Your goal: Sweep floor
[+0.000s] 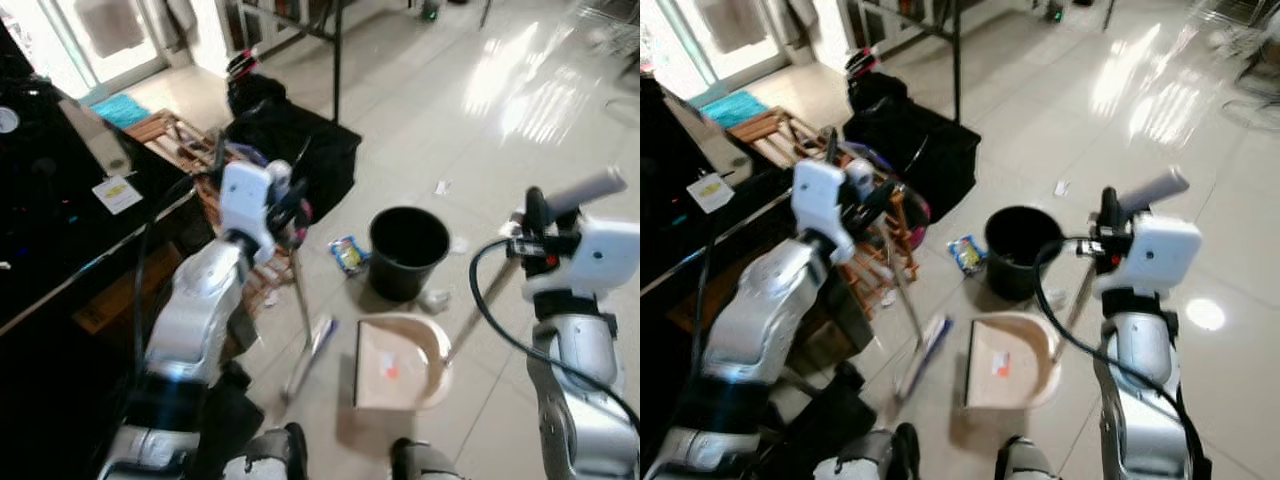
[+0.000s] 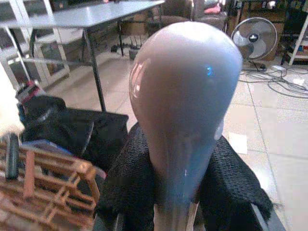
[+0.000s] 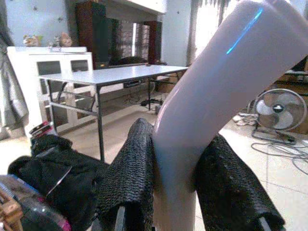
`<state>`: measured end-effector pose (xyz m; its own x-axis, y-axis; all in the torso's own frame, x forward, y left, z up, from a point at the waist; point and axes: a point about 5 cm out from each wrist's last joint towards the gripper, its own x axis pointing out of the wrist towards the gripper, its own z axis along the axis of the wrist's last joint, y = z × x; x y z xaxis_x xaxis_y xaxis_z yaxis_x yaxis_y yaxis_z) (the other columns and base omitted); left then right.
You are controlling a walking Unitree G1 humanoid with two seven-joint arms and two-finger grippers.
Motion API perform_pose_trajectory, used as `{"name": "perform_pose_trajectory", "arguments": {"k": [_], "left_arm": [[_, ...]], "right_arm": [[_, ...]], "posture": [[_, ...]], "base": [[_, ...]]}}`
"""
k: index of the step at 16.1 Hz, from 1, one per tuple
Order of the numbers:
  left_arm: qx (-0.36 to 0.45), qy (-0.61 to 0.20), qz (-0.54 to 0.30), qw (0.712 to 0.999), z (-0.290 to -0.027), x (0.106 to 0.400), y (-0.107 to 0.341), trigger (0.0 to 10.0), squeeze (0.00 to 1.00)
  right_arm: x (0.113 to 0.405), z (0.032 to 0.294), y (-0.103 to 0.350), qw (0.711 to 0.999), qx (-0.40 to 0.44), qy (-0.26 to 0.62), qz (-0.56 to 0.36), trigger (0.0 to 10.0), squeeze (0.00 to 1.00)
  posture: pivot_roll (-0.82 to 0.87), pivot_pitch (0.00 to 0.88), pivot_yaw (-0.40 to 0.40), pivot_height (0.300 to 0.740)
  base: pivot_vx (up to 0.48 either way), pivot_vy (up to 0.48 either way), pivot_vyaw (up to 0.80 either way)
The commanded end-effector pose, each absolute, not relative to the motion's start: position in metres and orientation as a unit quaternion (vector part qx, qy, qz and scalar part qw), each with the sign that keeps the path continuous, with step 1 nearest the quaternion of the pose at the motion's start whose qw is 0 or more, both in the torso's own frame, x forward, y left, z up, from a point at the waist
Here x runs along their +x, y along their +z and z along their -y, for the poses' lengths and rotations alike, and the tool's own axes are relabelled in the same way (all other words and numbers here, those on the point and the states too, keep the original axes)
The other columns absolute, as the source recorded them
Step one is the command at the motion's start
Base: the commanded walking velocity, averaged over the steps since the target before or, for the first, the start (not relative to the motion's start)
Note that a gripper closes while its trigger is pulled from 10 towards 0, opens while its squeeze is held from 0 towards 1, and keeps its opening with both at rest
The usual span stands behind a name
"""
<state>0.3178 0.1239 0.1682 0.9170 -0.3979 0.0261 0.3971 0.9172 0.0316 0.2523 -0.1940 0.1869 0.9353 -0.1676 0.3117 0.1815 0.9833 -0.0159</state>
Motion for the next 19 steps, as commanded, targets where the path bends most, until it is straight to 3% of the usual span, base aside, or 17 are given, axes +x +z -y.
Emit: {"name": "perform_pose_trajectory", "arguments": {"k": [1, 4, 13, 19], "left_arm": [[0.011, -0.196, 0.021, 0.98, -0.13, 0.314, 0.175, 10.0, 0.0], [0.033, -0.187, 0.001, 0.982, -0.136, 0.303, 0.167, 10.0, 0.0], [0.049, -0.206, -0.017, 0.977, -0.127, 0.295, 0.169, 10.0, 0.0], [0.065, -0.211, -0.008, 0.975, -0.121, 0.295, 0.166, 10.0, 0.0]], "right_arm": [[0.251, 0.193, 0.195, 0.982, -0.014, -0.1, 0.162, 10.0, 0.0], [0.251, 0.191, 0.19, 0.985, 0.029, -0.102, 0.136, 10.0, 0.0], [0.243, 0.187, 0.187, 0.99, 0.04, -0.085, 0.106, 10.0, 0.0], [0.24, 0.193, 0.183, 0.991, 0.027, -0.098, 0.084, 10.0, 0.0]], "posture": [[-0.04, 0.079, 0.039, 0.74], [-0.04, 0.088, 0.028, 0.74], [-0.05, 0.118, 0.051, 0.74], [-0.06, 0.122, 0.053, 0.74]], "base": [[0.0, 0.0, 0.0], [0.0, 0.0, 0.0], [0.0, -0.407, 0.0], [0.0, 0.0, -0.13]]}}
